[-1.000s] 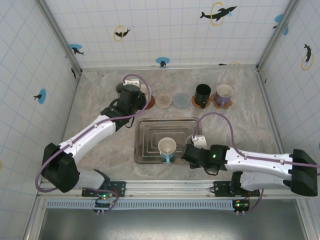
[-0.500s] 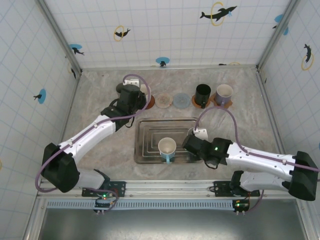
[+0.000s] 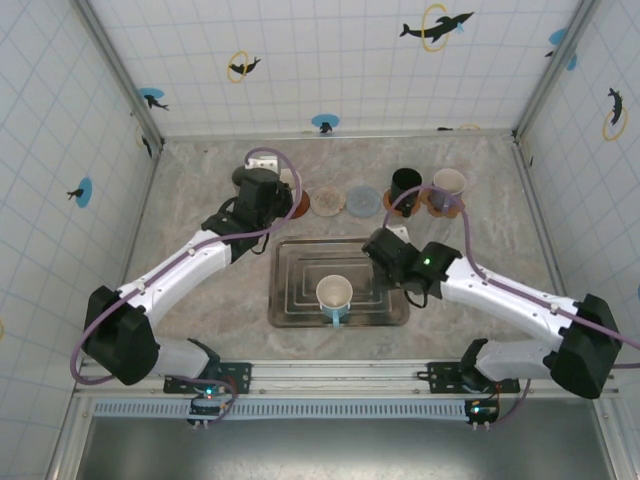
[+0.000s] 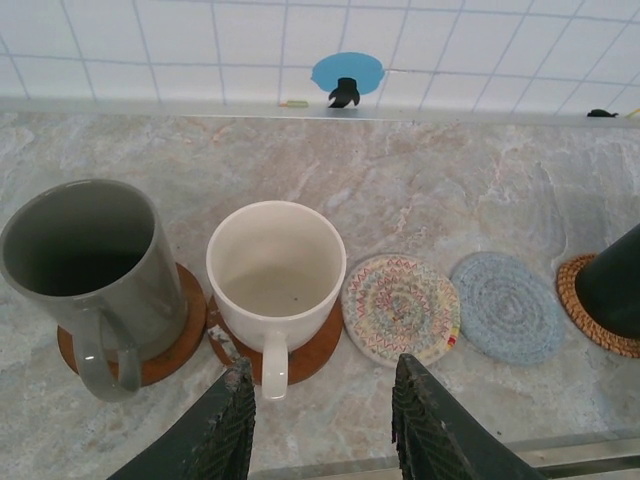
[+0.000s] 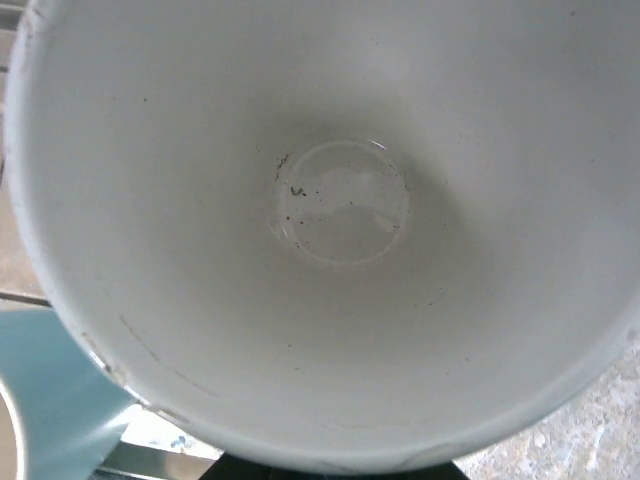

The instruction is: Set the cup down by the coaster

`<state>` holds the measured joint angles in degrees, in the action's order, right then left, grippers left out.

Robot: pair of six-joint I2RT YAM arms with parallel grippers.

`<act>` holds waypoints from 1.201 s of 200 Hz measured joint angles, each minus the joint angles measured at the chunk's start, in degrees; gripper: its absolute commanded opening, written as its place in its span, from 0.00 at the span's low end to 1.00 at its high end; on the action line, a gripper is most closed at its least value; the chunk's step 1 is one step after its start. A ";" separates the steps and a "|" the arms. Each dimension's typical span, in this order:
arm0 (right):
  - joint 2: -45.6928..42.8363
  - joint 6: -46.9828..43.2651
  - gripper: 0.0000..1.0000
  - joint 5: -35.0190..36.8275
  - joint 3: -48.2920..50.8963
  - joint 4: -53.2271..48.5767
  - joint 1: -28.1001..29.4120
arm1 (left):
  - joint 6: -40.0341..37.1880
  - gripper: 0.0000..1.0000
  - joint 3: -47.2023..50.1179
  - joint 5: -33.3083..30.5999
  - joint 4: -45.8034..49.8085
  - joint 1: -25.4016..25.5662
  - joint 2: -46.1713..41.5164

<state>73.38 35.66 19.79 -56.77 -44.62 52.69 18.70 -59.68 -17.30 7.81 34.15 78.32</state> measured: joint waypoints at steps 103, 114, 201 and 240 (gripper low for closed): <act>13.70 -8.98 0.00 -5.14 -10.82 4.31 -8.76 | -2.14 0.38 1.51 -1.18 -3.58 0.00 -0.13; 15.28 -9.77 0.00 -5.49 -12.28 4.50 -9.49 | -2.25 0.38 1.99 -0.63 -4.33 0.00 -0.33; 22.86 -12.96 0.00 -8.17 -18.49 9.51 -15.80 | -3.58 0.38 4.15 0.55 -8.41 -0.02 -2.21; 27.76 -14.03 0.00 -8.79 -23.37 9.86 -17.46 | -3.76 0.38 4.59 1.68 -9.66 -0.02 -2.21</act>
<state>101.14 21.63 11.00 -80.14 -34.76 35.22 14.94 -55.09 -15.62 -1.85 34.13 76.12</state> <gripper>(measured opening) 0.165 0.380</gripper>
